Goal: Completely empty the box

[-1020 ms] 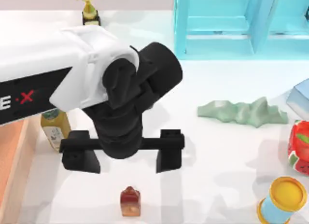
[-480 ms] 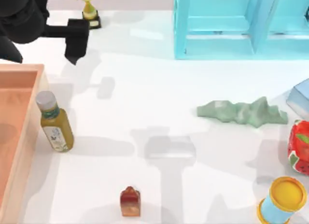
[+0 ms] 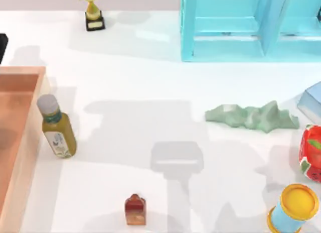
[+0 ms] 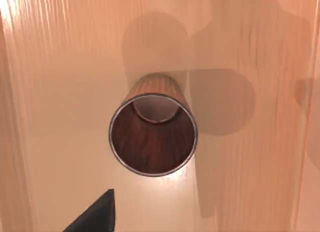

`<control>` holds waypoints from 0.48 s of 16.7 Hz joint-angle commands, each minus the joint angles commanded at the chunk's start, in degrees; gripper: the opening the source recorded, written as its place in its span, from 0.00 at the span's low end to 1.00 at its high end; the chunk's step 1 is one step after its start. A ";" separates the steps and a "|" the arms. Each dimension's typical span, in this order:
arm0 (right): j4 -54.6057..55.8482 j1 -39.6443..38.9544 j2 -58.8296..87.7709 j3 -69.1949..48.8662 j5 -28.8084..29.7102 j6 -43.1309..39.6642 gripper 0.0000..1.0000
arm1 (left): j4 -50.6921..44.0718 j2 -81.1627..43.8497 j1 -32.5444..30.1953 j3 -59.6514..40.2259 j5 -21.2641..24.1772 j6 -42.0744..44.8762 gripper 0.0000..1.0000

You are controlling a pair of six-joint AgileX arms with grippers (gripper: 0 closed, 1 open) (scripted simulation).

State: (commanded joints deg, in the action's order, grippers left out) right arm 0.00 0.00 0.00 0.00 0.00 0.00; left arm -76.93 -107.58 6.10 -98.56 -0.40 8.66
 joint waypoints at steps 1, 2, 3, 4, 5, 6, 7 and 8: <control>0.00 0.00 0.00 0.00 0.00 0.00 1.00 | -0.57 -0.81 1.15 0.38 0.15 0.74 1.00; 0.00 0.00 0.00 0.00 0.00 0.00 1.00 | -1.01 -1.44 1.92 0.66 0.27 1.17 1.00; 0.00 0.00 0.00 0.00 0.00 0.00 1.00 | -1.26 -1.82 2.36 0.81 0.33 1.39 1.00; 0.00 0.00 0.00 0.00 0.00 0.00 1.00 | -1.34 -1.95 2.50 0.86 0.35 1.45 1.00; 0.00 0.00 0.00 0.00 0.00 0.00 1.00 | -1.34 -1.95 2.50 0.86 0.35 1.45 1.00; 0.00 0.00 0.00 0.00 0.00 0.00 1.00 | -1.34 -1.95 2.50 0.86 0.35 1.45 1.00; 0.00 0.00 0.00 0.00 0.00 0.00 1.00 | -1.34 -1.95 2.50 0.86 0.35 1.45 1.00; 0.00 0.00 0.00 0.00 0.00 0.00 1.00 | -1.22 -1.75 2.25 0.73 0.28 1.39 1.00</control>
State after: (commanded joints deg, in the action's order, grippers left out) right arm 0.00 0.00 0.00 0.00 0.00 0.00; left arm -78.15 -109.33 8.35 -97.83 -0.12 10.05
